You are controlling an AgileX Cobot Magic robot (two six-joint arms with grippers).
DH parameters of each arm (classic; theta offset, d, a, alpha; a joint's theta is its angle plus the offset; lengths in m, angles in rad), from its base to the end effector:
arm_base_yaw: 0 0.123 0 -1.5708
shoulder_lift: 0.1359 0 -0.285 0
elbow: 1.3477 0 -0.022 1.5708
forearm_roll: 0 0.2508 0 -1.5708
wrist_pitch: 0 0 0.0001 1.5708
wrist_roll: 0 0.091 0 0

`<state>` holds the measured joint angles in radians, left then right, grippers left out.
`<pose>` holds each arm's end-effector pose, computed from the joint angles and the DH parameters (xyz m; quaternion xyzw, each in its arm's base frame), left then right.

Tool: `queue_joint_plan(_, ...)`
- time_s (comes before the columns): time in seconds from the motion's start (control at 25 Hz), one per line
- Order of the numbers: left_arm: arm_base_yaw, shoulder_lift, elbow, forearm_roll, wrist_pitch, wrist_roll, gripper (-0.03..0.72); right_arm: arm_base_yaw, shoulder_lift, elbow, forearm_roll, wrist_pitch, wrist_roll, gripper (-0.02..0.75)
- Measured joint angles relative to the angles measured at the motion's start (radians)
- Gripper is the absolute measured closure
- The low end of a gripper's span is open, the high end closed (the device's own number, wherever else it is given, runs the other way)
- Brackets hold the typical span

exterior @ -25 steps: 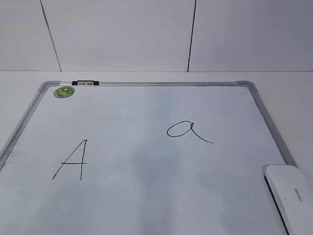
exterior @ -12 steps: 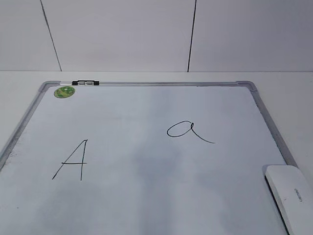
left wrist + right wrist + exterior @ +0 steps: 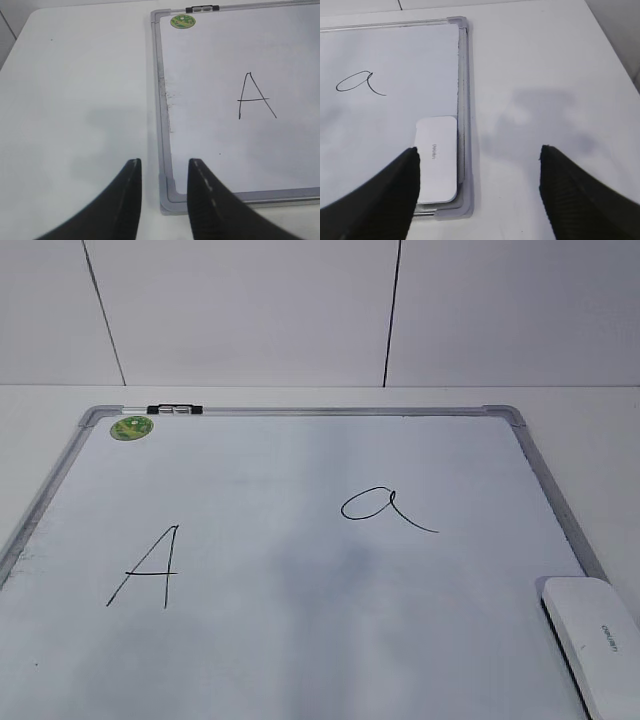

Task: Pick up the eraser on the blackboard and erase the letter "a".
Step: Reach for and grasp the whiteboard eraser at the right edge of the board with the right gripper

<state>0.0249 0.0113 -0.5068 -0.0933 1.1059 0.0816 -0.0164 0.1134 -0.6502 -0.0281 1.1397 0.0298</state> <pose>-0.0058 -0.0077 0.2759 0.0273 0.8646 -0.0199 0.5014 -0.0064 -0.0022 0.3128 0.0213 0.8637 -0.0106 0.5034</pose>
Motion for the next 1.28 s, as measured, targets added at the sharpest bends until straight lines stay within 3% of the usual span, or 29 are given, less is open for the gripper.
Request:
queue_joint_plan(0.44, 0.000, 0.000, 0.000, 0.000, 0.000, 0.000, 0.454, 0.000, 0.339, -0.095, 0.108, 0.000, -0.045, 0.146)
queue_joint_plan(1.04, 0.000, 0.000, 0.000, 0.000, 0.000, 0.000, 0.454, 0.000, 0.687, -0.099, 0.255, 0.096, -0.047, 0.146)
queue_joint_plan(1.28, 0.000, 0.000, 0.000, 0.000, 0.000, 0.000, 0.454, 0.040, 0.790, -0.099, 0.272, 0.096, -0.050, 0.146)
